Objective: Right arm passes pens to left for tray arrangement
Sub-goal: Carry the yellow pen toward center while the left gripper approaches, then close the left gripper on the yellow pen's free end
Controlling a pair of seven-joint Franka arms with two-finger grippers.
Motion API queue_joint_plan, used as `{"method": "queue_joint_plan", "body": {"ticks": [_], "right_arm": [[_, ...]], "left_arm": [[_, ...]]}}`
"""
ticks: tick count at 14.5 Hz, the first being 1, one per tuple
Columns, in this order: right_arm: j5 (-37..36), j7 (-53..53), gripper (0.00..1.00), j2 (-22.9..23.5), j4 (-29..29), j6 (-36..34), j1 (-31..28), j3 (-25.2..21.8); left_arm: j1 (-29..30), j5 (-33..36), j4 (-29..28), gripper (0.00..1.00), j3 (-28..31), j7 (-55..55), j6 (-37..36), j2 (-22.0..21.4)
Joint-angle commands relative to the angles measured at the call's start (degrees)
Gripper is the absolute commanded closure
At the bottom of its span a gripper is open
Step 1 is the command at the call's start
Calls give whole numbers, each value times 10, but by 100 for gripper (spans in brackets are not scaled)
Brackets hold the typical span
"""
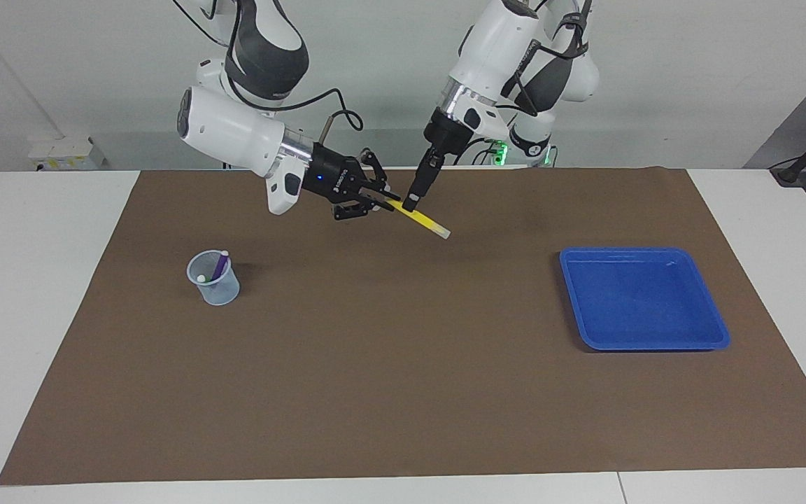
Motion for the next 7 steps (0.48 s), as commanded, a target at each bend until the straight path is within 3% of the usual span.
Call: {"method": "queue_joint_plan", "body": {"ticks": [1,4,5,7], "right_arm": [[18,-21,100,0,-5,10,2,-1],[19,-28,100,0,-5,9,2,-1],[20,-28,100,0,-5,9,2,-1],[20,-28,100,0,-5,10,2,-1]], "left_arm": [[-10,26,9,39,7,-9,0,6],[-10,31,9,39,8,-9,-1,6],[-10,31,9,44,7,-9,-2,6],[-10,32,10,45,8,-9,0,6]]}}
